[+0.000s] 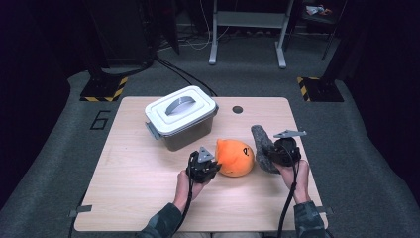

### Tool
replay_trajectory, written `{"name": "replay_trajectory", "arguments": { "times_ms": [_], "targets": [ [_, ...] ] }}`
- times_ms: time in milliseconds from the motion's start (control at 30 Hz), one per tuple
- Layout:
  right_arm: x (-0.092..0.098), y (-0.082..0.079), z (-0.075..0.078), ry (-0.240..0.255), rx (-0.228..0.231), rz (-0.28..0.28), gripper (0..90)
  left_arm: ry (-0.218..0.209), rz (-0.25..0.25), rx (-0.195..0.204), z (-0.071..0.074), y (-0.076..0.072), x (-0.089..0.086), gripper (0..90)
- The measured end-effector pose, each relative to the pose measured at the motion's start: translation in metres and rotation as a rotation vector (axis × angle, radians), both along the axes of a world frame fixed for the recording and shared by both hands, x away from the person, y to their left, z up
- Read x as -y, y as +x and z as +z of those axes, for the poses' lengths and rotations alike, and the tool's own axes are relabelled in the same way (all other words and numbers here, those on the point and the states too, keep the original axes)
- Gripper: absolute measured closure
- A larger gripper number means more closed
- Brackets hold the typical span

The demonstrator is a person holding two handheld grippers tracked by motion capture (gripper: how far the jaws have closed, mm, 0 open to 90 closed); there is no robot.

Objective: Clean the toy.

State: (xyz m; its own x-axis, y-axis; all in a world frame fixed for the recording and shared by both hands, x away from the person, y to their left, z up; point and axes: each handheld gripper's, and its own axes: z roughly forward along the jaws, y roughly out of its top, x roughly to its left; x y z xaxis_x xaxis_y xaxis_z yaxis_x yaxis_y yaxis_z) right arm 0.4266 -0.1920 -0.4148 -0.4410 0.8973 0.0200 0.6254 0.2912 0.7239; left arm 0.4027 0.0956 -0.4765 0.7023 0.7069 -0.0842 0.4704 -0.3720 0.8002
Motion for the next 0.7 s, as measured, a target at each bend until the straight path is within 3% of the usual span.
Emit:
{"name": "replay_trajectory", "arguments": {
  "times_ms": [133,300,533,700],
  "targets": [
    [-0.021,-0.003,0.012,-0.011,0.027,0.062,74.4,0.001,-0.004,0.004,0.0,0.001,-0.001,80.8],
    [-0.048,0.004,0.001,-0.069,-0.01,0.123,74.4,-0.004,0.001,0.002,0.0,0.001,-0.001,80.4],
    [-0.051,0.013,-0.01,-0.07,-0.024,0.118,74.6,-0.032,0.009,-0.004,-0.001,0.003,-0.002,78.3],
    [-0.052,0.016,-0.011,-0.067,-0.028,0.104,74.6,-0.051,-0.001,-0.012,-0.001,0.004,-0.004,69.7]
  ]
}}
